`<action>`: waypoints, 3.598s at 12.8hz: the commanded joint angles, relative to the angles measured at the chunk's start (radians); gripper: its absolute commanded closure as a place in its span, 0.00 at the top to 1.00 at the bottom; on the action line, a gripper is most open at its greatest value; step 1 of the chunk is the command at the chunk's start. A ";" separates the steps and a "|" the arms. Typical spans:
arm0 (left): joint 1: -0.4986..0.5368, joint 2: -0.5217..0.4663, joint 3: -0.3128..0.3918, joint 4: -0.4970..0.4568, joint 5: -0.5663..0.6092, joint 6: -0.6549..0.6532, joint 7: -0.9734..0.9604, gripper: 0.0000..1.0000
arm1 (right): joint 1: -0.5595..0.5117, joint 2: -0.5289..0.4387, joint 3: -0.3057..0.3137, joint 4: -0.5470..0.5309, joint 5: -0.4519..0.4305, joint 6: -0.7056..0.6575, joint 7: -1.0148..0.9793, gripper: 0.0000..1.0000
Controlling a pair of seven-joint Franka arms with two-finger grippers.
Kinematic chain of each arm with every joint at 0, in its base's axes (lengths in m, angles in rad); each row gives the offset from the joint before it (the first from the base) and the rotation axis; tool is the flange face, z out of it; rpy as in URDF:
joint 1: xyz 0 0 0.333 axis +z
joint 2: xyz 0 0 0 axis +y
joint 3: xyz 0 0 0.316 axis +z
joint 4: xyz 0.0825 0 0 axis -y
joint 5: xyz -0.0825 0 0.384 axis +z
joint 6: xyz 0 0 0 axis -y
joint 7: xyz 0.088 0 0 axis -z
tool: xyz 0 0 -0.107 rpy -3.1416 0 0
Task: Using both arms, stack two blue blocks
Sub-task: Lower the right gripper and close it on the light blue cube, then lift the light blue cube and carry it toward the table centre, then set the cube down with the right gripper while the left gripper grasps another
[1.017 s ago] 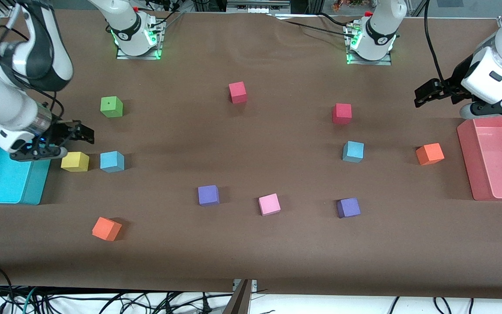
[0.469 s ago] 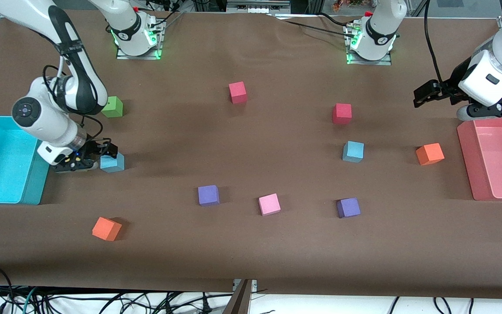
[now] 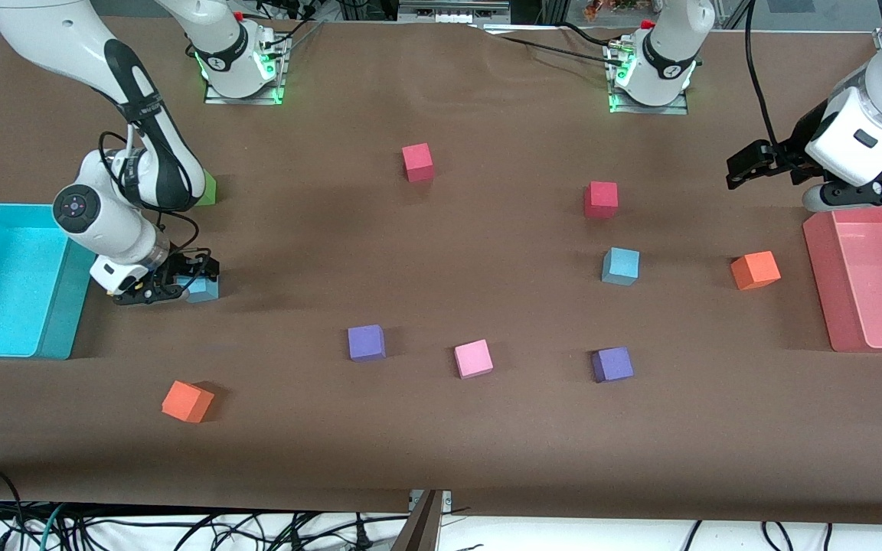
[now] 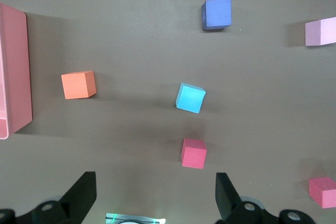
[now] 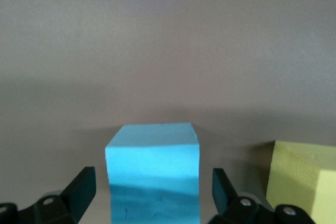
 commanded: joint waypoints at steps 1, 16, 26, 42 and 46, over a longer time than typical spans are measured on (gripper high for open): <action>0.011 -0.022 -0.010 -0.013 0.016 0.005 0.021 1.00 | 0.001 0.011 0.001 -0.013 -0.011 0.067 -0.013 0.60; 0.012 -0.039 -0.010 -0.037 0.022 0.004 0.021 1.00 | 0.187 -0.043 0.232 0.269 -0.001 -0.417 0.572 0.34; 0.011 0.005 -0.010 -0.099 0.021 0.074 0.019 1.00 | 0.547 0.373 0.232 0.688 -0.026 -0.341 1.079 0.36; -0.046 0.201 -0.018 -0.447 0.022 0.686 0.024 1.00 | 0.533 0.287 0.234 0.658 -0.031 -0.251 0.961 1.00; -0.061 0.263 -0.050 -0.499 0.024 0.784 0.030 1.00 | 0.455 0.140 0.234 0.593 -0.013 -0.474 0.565 1.00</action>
